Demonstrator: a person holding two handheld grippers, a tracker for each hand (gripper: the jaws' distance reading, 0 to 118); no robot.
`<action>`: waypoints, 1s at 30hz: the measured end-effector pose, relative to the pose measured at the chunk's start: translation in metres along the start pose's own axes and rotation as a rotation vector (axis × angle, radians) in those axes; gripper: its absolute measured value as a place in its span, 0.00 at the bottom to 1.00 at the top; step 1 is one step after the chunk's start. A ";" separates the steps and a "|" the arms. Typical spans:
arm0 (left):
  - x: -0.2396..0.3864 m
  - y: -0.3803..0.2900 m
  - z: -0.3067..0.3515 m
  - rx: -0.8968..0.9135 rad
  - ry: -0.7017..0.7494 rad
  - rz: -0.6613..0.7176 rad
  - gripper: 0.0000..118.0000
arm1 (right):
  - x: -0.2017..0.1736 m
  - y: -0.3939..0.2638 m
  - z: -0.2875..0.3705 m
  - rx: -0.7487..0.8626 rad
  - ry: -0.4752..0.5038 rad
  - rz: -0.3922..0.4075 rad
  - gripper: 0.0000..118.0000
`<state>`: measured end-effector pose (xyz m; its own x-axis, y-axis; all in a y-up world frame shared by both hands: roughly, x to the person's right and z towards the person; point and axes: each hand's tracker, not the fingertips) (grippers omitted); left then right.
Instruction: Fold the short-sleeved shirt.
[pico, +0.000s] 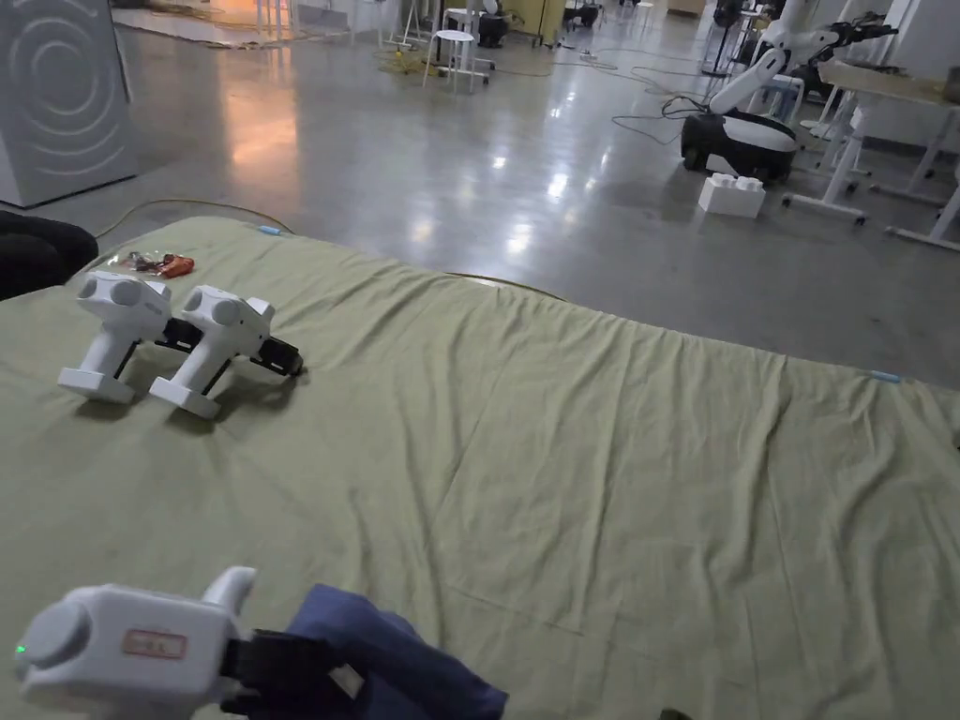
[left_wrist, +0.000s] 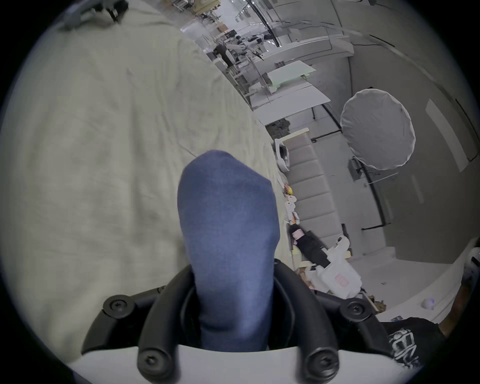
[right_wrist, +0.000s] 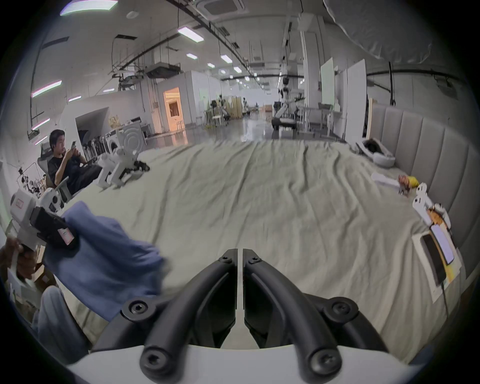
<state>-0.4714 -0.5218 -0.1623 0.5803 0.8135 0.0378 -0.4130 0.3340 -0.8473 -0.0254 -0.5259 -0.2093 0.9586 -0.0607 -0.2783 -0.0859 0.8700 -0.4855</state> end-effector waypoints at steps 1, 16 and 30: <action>-0.008 0.008 0.020 0.005 0.028 -0.006 0.27 | 0.004 0.009 0.001 0.022 -0.006 0.002 0.05; -0.051 0.065 0.197 0.129 0.494 0.204 0.27 | 0.059 0.057 0.018 0.121 -0.092 -0.044 0.05; -0.032 0.073 0.207 0.175 0.939 0.159 0.62 | 0.070 0.044 0.017 0.073 -0.110 -0.060 0.05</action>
<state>-0.6652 -0.4248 -0.1152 0.8016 0.1684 -0.5736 -0.5897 0.3809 -0.7122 0.0428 -0.4842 -0.2364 0.9857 -0.0633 -0.1562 -0.0112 0.9001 -0.4355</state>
